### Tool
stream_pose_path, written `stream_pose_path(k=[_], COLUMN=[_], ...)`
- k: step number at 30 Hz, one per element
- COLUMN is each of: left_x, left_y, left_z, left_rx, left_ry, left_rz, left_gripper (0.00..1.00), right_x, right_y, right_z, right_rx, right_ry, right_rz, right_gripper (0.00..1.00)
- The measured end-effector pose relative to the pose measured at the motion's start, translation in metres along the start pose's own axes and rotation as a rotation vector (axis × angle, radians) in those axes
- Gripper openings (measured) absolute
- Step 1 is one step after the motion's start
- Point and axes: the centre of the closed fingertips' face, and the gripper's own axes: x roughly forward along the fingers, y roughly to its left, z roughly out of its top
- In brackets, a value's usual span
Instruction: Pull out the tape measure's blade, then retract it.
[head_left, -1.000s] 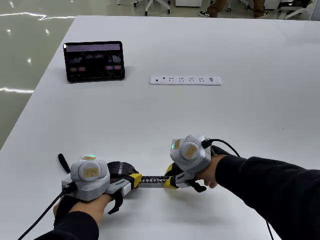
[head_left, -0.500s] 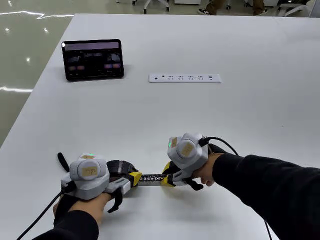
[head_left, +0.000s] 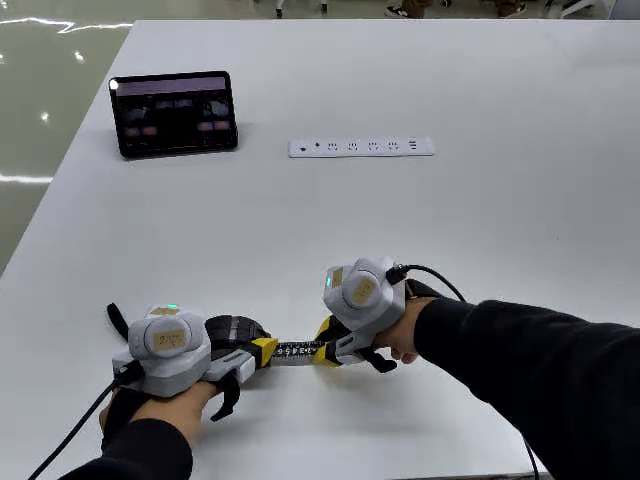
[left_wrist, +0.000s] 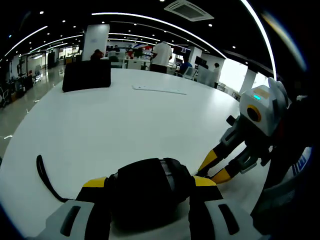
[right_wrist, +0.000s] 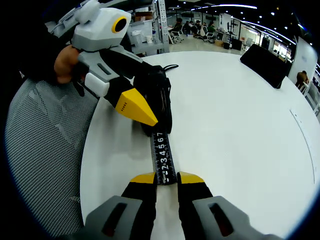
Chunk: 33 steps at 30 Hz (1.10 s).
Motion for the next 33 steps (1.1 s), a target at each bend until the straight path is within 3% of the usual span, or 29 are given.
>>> stream_pose_path(k=[33], left_x=[-0.001], left_y=[0.000], left_z=[-0.001], left_rx=[-0.010], left_ry=[0.001], left_rz=[-0.003], left_gripper=[0.59], right_x=[0.016], right_y=[0.004], right_z=[0.020], right_rx=[0.008], right_ry=[-0.033], right_rz=[0.015], right_gripper=[0.11])
